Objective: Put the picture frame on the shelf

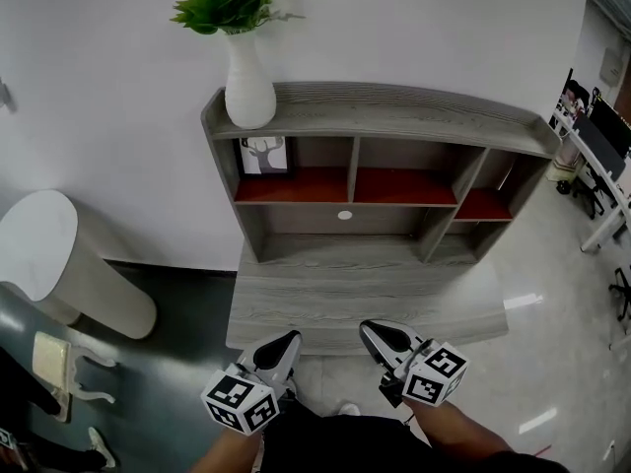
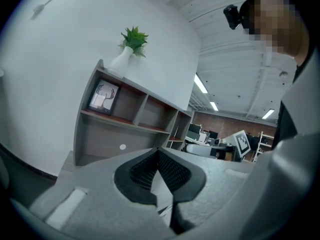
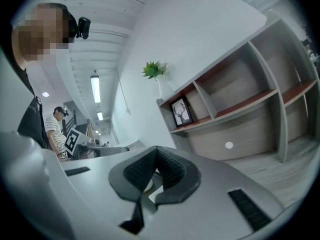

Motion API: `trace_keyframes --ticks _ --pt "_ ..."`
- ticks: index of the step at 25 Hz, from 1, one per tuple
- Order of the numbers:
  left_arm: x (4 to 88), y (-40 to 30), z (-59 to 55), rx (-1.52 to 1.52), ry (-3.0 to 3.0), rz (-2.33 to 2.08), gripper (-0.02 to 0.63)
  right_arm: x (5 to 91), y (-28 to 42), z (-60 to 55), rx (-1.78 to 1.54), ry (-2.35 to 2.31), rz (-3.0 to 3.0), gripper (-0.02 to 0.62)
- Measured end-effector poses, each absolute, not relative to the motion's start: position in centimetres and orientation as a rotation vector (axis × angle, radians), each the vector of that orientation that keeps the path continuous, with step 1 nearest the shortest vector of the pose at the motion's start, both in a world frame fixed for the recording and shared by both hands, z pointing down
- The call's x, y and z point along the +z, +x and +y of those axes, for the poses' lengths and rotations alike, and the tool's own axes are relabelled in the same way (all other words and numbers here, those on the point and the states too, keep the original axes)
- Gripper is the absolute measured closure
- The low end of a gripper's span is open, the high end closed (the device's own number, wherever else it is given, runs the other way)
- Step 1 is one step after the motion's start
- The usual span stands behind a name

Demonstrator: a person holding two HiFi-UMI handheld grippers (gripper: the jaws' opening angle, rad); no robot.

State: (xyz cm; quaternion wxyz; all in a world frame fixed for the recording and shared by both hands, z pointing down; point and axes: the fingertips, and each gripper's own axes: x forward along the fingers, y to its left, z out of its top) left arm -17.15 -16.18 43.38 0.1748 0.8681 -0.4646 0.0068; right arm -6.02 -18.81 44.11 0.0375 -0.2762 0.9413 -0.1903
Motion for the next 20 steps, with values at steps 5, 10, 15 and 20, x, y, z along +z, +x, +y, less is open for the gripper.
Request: trace_keyframes --ticks 5,10,15,20 --pt "43.9 -16.3 -13.8 0.024 2.44 -1.366 0.597 45.0 -4.9 -16.8 -0.602 -0.814 2.907 0.58" --pt "45.1 -16.5 -13.0 0.026 2.414 -1.355 0.597 45.1 -5.2 -15.5 -0.585 -0.816 2.929 0.58" --pt "44.3 -17.9 -13.6 0.037 2.451 -1.343 0.597 45.6 -6.9 -15.5 -0.639 -0.852 2.907 0.58" --pt "42.6 -21.0 -14.3 0.039 2.495 -1.357 0.597 44.8 -10.3 -15.6 -0.62 -0.86 2.911 0.58"
